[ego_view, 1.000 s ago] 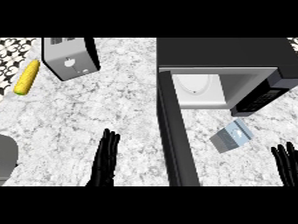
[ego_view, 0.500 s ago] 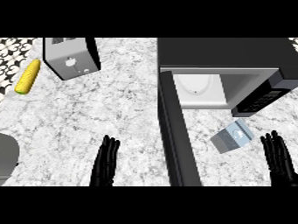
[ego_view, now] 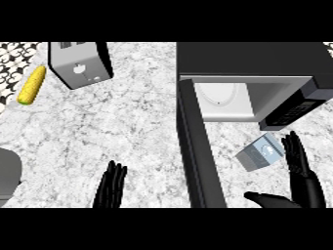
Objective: Pick up the milk, place it into the microwave and close the microwave
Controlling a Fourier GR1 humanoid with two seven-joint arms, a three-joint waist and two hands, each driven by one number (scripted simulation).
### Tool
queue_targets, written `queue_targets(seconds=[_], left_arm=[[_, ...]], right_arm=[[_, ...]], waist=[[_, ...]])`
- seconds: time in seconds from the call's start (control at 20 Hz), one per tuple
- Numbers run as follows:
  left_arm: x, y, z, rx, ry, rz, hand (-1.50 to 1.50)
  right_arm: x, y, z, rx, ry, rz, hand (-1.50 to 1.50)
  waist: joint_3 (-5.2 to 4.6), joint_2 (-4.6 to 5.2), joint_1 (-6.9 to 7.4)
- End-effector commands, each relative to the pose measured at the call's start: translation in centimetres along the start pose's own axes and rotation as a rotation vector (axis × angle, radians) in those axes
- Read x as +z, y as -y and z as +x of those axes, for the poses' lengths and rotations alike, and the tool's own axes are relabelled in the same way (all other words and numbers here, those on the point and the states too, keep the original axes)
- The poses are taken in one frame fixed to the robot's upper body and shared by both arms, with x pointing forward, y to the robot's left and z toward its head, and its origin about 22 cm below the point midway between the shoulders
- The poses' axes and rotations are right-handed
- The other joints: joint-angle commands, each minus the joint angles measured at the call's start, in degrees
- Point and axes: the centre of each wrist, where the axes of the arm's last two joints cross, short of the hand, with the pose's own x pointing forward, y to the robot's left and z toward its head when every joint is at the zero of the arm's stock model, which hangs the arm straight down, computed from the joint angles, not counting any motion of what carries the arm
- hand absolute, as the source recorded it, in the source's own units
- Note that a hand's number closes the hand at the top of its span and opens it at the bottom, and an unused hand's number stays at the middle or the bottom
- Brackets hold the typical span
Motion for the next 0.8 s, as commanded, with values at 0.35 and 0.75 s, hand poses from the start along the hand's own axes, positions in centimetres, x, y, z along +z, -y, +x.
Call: queue_targets(seconds=[0.35,0.75], left_arm=[[2.6,-4.8,0.7,0.022,-0.002,0.004,-1.5],[2.9,-5.9,-0.4,0.014,-0.02,0.001,-1.5]], right_arm=[[-2.1,0.4,-5.6,0.063,0.011,-0.048,-1.5],[-3.2,0.4,-7.6,0.136,0.03,-0.096,1.5]], waist=[[0.01,0.01,0.35],[0.02,0.08,0.37]])
